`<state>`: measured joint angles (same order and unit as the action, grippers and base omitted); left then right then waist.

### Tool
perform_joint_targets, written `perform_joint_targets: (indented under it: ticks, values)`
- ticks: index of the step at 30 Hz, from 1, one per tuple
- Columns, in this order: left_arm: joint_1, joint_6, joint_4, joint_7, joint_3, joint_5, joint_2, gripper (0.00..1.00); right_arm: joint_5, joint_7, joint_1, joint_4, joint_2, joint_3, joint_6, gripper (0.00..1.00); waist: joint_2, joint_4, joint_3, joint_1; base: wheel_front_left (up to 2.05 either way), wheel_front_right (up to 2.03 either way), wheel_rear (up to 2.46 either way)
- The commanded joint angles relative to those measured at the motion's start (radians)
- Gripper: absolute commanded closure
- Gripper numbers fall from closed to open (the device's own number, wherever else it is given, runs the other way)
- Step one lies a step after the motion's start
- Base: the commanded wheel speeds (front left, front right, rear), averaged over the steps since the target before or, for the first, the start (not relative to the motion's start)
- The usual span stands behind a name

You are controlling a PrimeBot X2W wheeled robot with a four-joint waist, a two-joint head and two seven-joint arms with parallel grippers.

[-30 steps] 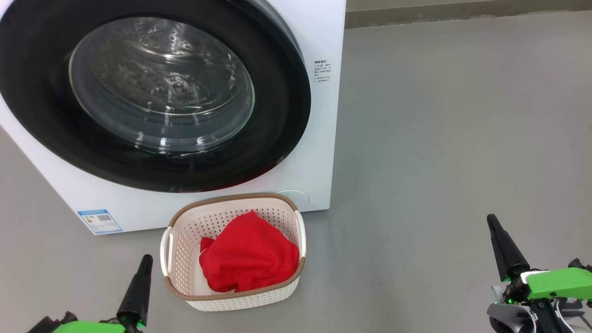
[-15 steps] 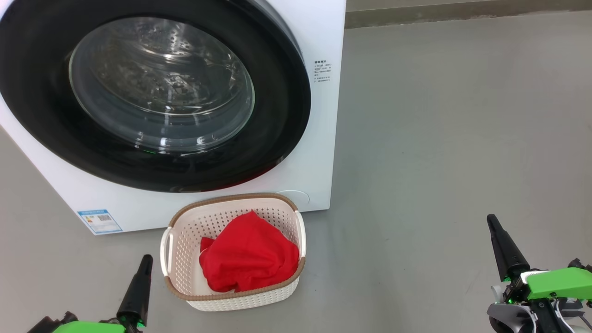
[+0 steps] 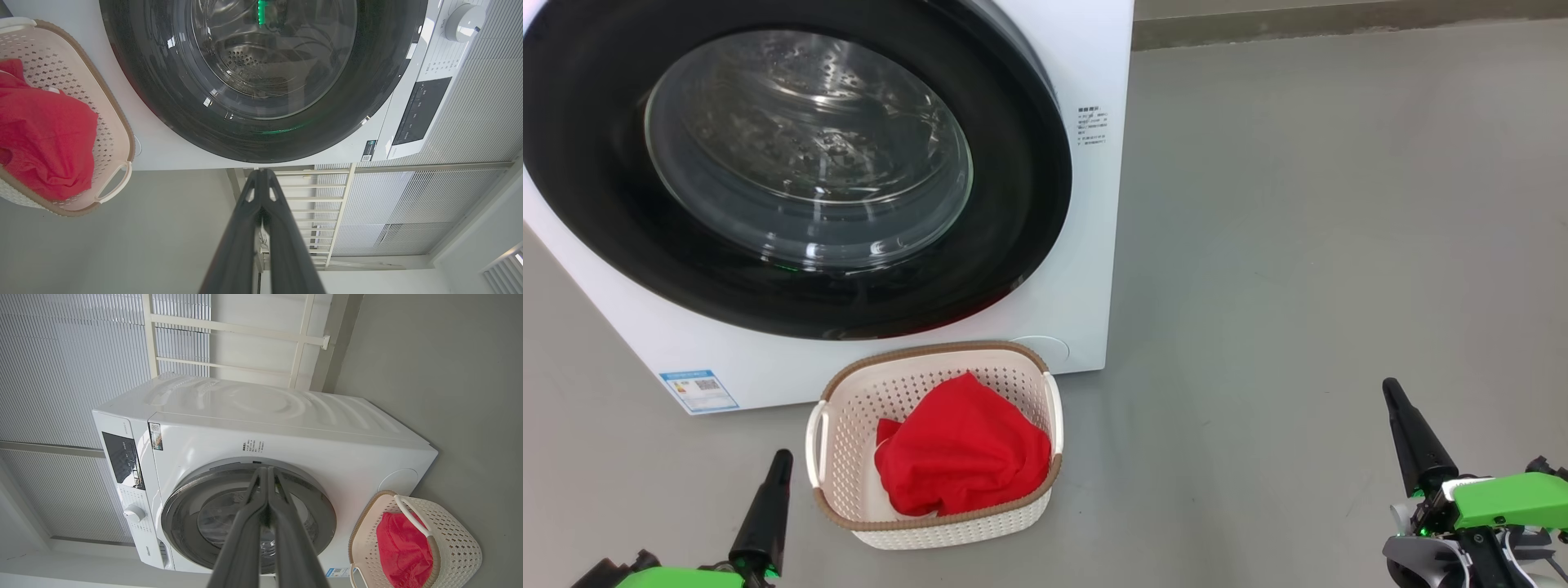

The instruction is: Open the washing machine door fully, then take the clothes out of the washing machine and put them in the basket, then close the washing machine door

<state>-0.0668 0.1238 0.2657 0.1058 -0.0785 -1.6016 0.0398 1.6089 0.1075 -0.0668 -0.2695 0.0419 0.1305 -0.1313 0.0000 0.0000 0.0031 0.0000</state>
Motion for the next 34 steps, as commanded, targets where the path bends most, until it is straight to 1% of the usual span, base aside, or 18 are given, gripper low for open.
perform_joint_targets:
  ticks: [1,34]
  values:
    - [-0.041,0.007,-0.021,0.007,-0.035,-0.007,0.01,1.0,0.0,0.006,-0.041,0.025,0.008,-0.017,0.001,1.0,0.0,0.0,0.0,0.0,0.0,0.0,0.0]
    - [-0.041,0.007,-0.021,0.007,-0.035,-0.007,0.01,1.0,0.0,0.006,-0.041,0.025,0.008,-0.017,0.001,1.0,0.0,0.0,0.0,0.0,0.0,0.0,0.0]
